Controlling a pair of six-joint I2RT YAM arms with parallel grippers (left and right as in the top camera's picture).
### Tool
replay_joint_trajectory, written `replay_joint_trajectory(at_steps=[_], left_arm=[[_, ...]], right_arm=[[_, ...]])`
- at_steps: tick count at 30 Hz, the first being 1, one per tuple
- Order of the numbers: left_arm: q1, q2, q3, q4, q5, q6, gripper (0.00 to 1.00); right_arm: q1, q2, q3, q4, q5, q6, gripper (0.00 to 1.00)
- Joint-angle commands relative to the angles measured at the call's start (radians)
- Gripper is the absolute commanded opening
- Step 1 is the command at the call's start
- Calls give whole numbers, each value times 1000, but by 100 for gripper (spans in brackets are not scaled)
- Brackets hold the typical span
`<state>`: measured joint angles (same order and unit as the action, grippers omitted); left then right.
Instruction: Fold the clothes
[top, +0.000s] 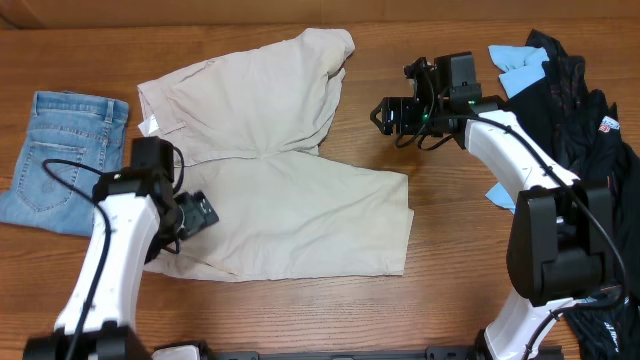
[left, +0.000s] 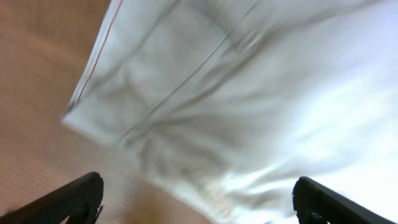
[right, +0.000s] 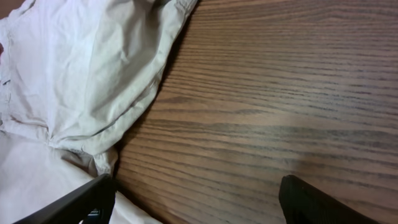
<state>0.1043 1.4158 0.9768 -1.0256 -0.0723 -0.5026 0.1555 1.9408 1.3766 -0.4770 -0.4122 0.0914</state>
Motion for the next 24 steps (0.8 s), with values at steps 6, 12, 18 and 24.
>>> replay_joint_trajectory(at_steps=[6, 12, 18, 24], left_arm=[[-7, -29, 3, 129, 133, 35, 100], [-7, -29, 3, 121, 132, 59, 100], [-7, -29, 3, 125, 132, 62, 100], [-7, -29, 3, 105, 132, 63, 100]], right_arm=[[28, 107, 189, -85, -55, -10, 88], [34, 281, 448, -196, -84, 16, 88], [68, 435, 610, -178, -113, 16, 88], [105, 499, 611, -24, -37, 17, 85]])
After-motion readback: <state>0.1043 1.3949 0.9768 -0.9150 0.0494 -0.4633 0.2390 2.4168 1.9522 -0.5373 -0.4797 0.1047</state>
